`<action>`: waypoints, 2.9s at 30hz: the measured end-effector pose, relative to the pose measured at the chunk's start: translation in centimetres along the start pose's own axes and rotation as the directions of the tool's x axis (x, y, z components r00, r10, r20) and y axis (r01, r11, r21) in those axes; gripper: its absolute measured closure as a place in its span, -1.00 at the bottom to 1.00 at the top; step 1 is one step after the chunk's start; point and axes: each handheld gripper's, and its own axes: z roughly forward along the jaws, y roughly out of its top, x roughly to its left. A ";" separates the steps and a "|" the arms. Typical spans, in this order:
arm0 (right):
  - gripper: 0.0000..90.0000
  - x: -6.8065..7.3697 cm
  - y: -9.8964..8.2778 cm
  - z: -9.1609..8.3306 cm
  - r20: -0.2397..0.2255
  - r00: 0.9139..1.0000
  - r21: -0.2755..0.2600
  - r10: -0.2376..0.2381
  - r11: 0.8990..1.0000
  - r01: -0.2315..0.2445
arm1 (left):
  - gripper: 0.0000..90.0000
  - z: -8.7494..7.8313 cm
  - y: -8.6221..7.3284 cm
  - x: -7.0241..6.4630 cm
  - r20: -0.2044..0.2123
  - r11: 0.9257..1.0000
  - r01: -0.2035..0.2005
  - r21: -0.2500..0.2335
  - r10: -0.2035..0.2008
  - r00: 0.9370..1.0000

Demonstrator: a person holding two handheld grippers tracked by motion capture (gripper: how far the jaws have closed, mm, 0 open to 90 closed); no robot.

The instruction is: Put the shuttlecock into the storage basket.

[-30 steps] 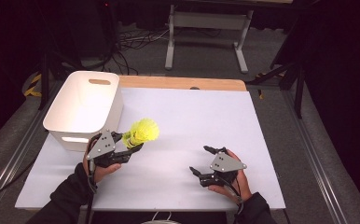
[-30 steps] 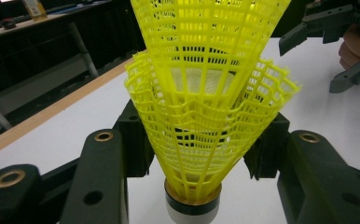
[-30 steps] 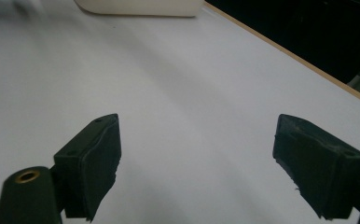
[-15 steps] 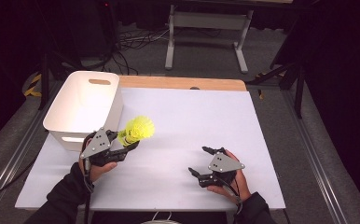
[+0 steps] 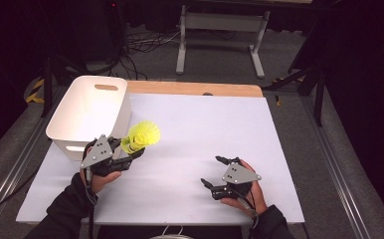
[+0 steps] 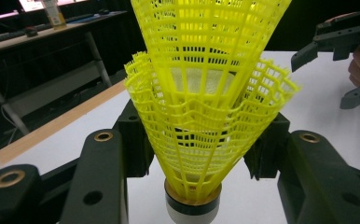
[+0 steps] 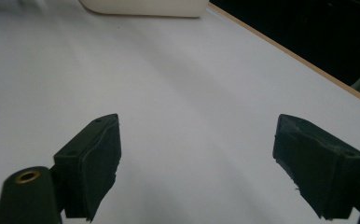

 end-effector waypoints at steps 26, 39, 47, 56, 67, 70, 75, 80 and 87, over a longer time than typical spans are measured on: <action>-0.63 -0.4 0.1 -0.4 0.021 1.000 -0.011 -0.001 1.000 0.001 | 0.15 -2.2 0.9 1.5 -0.045 0.998 0.013 -0.058 -0.016 0.999; -0.64 -0.5 0.1 -0.5 0.022 1.000 -0.016 0.004 1.000 -0.003 | 0.15 -3.4 1.4 2.1 -0.059 0.995 0.024 -0.096 -0.030 0.998; -0.62 -0.8 0.1 -0.7 0.054 0.998 -0.032 0.019 0.999 -0.017 | 0.15 -4.0 1.7 2.5 -0.072 0.993 0.032 -0.112 -0.040 0.997; -0.62 -0.8 0.0 -0.6 0.068 0.998 -0.022 0.019 1.000 -0.018 | 0.15 -5.1 1.9 3.3 -0.086 0.992 0.040 -0.123 -0.051 0.995; -0.62 -0.9 0.0 -0.6 0.070 0.997 -0.021 0.023 1.000 -0.022 | 0.15 -5.9 1.9 3.9 -0.103 0.990 0.050 -0.134 -0.065 0.993; -0.62 -0.9 0.0 -0.6 0.067 0.997 -0.021 0.026 0.999 -0.025 | 0.14 -6.2 1.9 4.1 -0.111 0.989 0.049 -0.141 -0.065 0.992; -0.62 -0.9 0.0 -0.6 0.065 0.998 -0.020 0.023 1.000 -0.022 | 0.14 -6.7 2.1 4.4 -0.120 0.986 0.054 -0.155 -0.073 0.990; -0.62 -0.9 0.0 -0.5 0.063 0.998 -0.017 0.026 1.000 -0.025 | 0.14 -7.1 2.2 4.8 -0.136 0.986 0.051 -0.161 -0.073 0.988; -0.62 -0.8 -0.1 -0.3 0.056 0.998 -0.011 0.029 1.000 -0.029 | 0.13 -7.0 1.9 5.3 -0.142 0.986 0.071 -0.151 -0.093 0.985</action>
